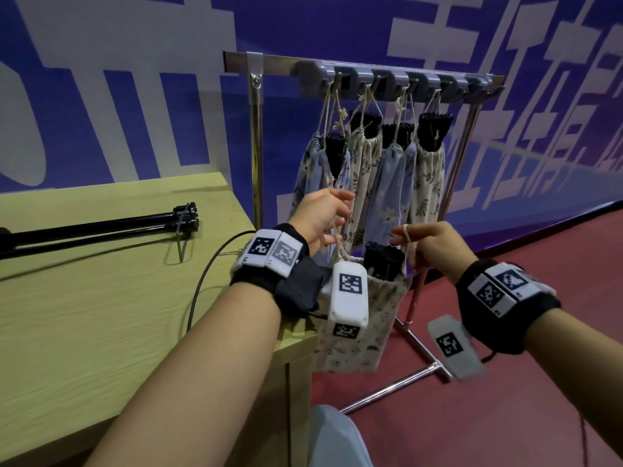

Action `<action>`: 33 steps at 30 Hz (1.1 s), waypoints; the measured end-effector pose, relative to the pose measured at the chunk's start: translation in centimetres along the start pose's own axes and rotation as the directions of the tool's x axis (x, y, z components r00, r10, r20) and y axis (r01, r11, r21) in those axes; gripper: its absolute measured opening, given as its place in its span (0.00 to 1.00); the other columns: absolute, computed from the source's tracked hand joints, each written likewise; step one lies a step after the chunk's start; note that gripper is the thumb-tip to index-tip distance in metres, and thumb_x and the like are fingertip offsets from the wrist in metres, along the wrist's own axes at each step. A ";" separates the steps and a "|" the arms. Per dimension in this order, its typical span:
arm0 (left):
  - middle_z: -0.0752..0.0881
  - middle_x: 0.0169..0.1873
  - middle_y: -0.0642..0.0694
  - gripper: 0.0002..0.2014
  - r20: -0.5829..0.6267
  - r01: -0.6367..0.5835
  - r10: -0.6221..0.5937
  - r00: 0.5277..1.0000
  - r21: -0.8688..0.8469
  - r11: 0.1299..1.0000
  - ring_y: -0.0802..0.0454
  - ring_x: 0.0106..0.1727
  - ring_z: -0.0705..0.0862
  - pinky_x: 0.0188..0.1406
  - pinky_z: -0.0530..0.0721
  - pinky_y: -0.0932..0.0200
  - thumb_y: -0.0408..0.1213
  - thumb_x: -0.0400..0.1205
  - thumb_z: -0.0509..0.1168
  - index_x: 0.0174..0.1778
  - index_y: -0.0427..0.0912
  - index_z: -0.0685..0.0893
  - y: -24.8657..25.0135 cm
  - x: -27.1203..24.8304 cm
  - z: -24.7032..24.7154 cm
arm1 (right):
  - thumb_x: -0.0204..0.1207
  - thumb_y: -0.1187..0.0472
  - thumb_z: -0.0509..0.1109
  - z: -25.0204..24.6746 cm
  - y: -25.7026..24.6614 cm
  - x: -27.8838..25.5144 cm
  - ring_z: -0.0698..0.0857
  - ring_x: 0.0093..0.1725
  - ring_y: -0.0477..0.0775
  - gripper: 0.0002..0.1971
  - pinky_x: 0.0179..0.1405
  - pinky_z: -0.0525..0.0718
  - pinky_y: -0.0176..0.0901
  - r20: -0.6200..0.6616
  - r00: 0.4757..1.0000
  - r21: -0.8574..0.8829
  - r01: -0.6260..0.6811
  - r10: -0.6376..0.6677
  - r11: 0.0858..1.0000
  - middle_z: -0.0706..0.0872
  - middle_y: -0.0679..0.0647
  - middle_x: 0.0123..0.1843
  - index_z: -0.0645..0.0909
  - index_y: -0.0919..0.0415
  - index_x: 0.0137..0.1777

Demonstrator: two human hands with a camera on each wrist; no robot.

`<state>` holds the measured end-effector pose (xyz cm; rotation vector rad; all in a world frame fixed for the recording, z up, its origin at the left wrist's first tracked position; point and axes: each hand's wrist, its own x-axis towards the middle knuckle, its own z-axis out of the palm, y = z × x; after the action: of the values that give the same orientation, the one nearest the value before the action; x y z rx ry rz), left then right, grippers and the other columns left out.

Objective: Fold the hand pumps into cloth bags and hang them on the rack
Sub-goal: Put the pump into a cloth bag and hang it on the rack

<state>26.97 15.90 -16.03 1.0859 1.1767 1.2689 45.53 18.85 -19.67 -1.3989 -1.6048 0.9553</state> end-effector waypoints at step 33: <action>0.84 0.50 0.39 0.08 -0.098 0.056 -0.028 0.995 0.296 0.953 0.49 0.38 0.82 0.28 0.79 0.69 0.24 0.82 0.57 0.52 0.30 0.81 -0.6 0.2 0.2 | 0.83 0.63 0.62 4.3 -3.1 -2.6 0.79 0.18 0.42 0.16 0.23 0.81 0.33 -0.078 0.981 0.296 0.192 -0.177 0.936 0.80 0.48 0.18 0.81 0.65 0.33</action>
<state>27.18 16.13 -16.59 1.2227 1.4908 1.1414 40.61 15.73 -18.83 -1.0354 -1.4522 0.9966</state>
